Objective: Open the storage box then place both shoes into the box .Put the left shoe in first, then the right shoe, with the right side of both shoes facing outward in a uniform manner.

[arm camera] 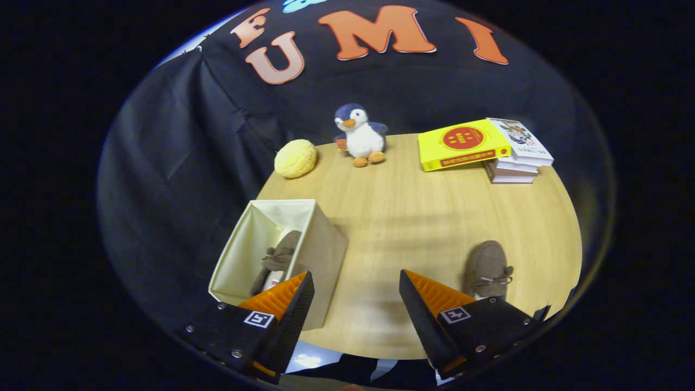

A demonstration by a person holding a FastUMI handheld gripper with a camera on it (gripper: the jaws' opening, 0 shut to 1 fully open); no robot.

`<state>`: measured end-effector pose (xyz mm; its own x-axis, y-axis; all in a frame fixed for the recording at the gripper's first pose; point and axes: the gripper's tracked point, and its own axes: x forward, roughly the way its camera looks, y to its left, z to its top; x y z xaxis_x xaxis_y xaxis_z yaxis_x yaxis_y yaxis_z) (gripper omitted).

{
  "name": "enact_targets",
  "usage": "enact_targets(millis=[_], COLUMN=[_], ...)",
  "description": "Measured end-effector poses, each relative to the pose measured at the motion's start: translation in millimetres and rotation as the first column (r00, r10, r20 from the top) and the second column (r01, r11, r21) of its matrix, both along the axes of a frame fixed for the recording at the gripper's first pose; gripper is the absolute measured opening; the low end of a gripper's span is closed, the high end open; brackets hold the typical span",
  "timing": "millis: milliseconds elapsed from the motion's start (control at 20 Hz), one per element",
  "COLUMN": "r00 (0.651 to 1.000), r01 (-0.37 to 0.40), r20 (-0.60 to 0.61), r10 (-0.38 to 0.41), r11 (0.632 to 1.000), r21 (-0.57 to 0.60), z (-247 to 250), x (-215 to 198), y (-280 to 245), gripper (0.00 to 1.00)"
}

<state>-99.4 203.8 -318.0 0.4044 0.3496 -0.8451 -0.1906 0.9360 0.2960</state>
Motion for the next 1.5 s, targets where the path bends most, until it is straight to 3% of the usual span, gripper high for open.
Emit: enact_targets(millis=[250,500,850,1000,1150,1350,1500], r00=[0.996,0.992,0.994,0.995,0.998,0.996,0.994], r01=[0.081,0.104,-0.021,-0.033,-0.005,0.041,0.066], r20=[-0.015,-0.046,-0.110,-0.096,-0.065,-0.075,-0.070], r10=[-0.084,-0.116,-0.001,0.012,-0.011,-0.055,-0.082], r11=[0.991,0.973,0.979,0.975,0.972,0.984,0.977], r21=[-0.105,-0.204,-0.204,-0.222,-0.234,-0.173,-0.202], z=[-41.0,-89.8,-138.2,-157.0,-170.0,-176.4,-178.1], x=[-3.0,-7.2,-35.7,-32.5,-21.4,-13.6,-11.9], y=[-97.1,-167.7,-178.5,-182.2,-189.8,-182.7,-191.4], gripper=[0.96,0.96,0.88,0.84,0.71,0.43,0.21])
